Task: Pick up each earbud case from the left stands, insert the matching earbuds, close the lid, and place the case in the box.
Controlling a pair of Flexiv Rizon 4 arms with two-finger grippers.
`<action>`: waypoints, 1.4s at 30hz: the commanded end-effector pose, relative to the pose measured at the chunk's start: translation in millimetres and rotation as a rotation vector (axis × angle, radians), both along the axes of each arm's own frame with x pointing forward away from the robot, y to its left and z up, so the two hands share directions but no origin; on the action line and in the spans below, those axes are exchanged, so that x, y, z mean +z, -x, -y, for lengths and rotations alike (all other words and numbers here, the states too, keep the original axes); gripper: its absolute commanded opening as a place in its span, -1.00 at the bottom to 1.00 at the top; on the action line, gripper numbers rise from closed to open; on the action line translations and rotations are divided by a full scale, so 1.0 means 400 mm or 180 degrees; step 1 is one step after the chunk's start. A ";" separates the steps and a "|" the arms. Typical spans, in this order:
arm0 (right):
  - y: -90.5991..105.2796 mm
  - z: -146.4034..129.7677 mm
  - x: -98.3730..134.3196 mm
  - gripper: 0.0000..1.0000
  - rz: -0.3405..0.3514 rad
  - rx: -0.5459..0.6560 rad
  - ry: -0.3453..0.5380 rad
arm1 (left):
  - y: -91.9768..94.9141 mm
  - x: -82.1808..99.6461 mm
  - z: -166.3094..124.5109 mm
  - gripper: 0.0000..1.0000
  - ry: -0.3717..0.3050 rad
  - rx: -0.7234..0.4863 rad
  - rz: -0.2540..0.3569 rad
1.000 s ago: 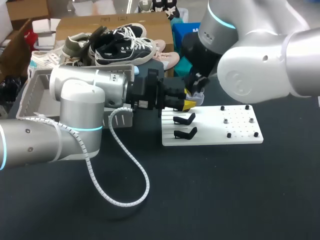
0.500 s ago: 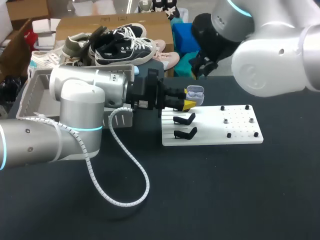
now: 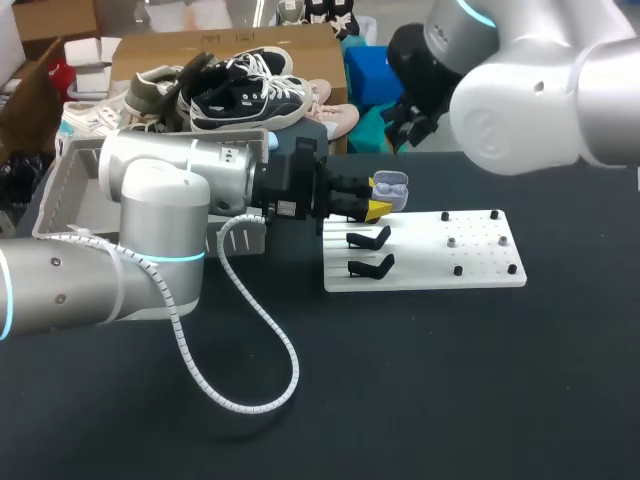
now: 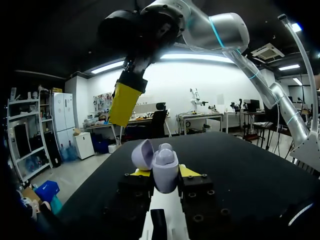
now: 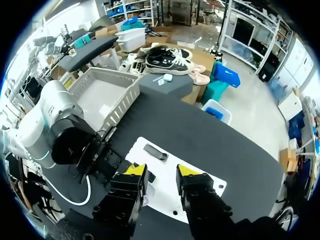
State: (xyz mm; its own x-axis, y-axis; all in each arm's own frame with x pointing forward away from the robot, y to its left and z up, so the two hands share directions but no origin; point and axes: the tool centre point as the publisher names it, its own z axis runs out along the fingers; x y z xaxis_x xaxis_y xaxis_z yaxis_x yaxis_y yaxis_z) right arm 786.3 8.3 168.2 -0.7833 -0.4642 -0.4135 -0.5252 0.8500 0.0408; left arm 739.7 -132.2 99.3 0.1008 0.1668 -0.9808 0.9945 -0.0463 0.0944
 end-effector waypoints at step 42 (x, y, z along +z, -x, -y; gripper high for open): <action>0.088 0.016 -0.037 -0.33 -0.0236 -0.0032 -0.0062 | 0.001 -0.001 0.000 -1.00 0.0004 0.0005 0.0003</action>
